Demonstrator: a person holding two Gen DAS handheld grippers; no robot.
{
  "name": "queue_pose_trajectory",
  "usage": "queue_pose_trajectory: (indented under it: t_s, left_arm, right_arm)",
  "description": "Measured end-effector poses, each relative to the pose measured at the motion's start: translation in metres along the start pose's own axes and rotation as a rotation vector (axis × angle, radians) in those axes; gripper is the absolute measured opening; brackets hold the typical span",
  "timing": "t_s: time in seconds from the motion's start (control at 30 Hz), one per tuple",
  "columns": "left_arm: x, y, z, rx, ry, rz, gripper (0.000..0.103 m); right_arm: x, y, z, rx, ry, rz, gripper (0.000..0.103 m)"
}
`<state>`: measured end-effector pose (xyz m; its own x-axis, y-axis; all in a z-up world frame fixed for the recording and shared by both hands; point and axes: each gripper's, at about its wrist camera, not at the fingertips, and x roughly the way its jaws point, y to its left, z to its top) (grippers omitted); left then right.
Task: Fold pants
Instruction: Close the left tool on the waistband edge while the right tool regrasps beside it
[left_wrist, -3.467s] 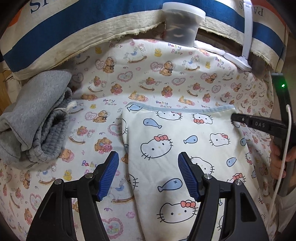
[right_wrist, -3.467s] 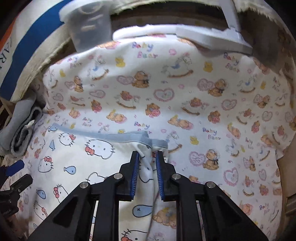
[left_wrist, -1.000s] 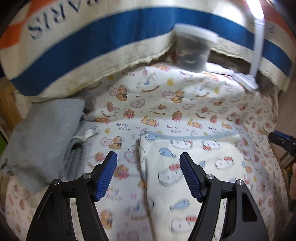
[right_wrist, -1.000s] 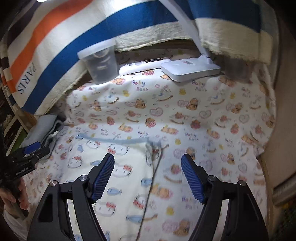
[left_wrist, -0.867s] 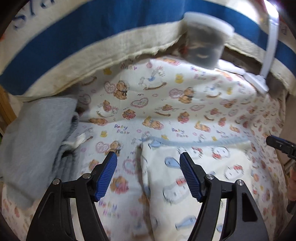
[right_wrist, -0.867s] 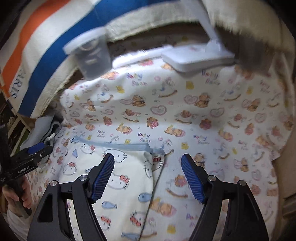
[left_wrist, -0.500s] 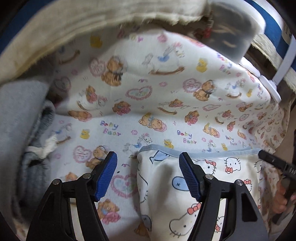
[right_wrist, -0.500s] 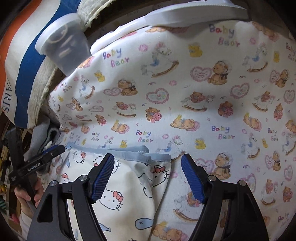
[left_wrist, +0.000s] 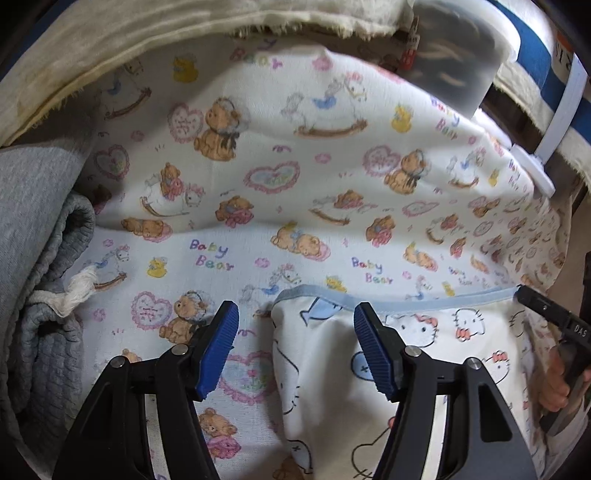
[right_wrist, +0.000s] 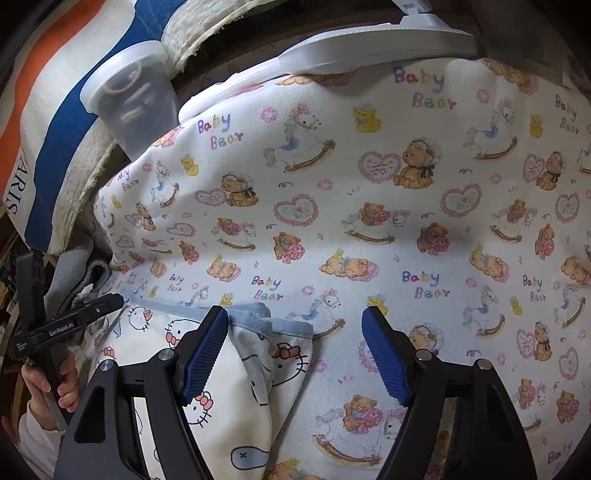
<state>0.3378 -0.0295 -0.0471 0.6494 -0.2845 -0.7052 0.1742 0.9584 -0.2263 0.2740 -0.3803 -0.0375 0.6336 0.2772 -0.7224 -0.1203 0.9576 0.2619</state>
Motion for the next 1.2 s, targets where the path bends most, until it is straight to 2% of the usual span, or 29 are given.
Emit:
queue_pose_trajectory:
  t_s: [0.17,0.37,0.53,0.57,0.63,0.67,0.73,0.93,1.0,1.03,1.1,1.2]
  left_arm:
    - [0.003,-0.002,-0.001,0.002,0.004,-0.002,0.077]
    - [0.007,0.003,-0.001,-0.027,0.018,-0.016,0.077]
    - [0.005,0.001,-0.001,-0.008,0.012,-0.015,0.076]
    - [0.004,0.0,-0.001,-0.004,0.009,-0.015,0.072]
    - [0.006,0.0,-0.002,-0.005,0.023,-0.031,0.042]
    - [0.008,-0.002,-0.002,-0.003,0.022,-0.022,0.039]
    - [0.008,0.0,-0.002,-0.011,0.03,-0.054,0.025]
    - [0.008,0.0,-0.002,-0.009,0.031,-0.063,0.025]
    - [0.008,0.0,-0.001,-0.011,0.03,-0.066,0.024]
    - [0.009,0.0,-0.001,-0.008,0.035,-0.074,0.008]
    - [0.007,-0.004,-0.001,0.011,0.029,-0.088,0.001]
    - [-0.005,-0.02,-0.001,0.092,-0.04,-0.043,0.001]
  right_arm:
    - [0.003,0.002,-0.003,-0.026,0.014,-0.001,0.076]
    - [0.008,0.008,-0.006,-0.051,0.032,-0.04,0.076]
    - [0.005,0.011,-0.007,-0.073,0.02,-0.026,0.076]
    - [0.006,0.012,-0.007,-0.078,0.022,-0.022,0.076]
    - [0.009,0.014,-0.007,-0.088,0.044,-0.004,0.076]
    - [0.01,0.014,-0.007,-0.085,0.057,0.009,0.074]
    - [0.013,0.013,-0.007,-0.07,0.082,0.056,0.066]
    - [0.024,0.01,-0.01,-0.045,0.141,0.106,0.049]
    - [0.026,0.01,-0.01,-0.042,0.151,0.113,0.039]
    - [0.027,0.01,-0.01,-0.046,0.149,0.107,0.036]
    - [0.029,0.011,-0.01,-0.05,0.159,0.133,0.015]
    - [0.024,0.015,-0.01,-0.055,0.128,0.14,0.009]
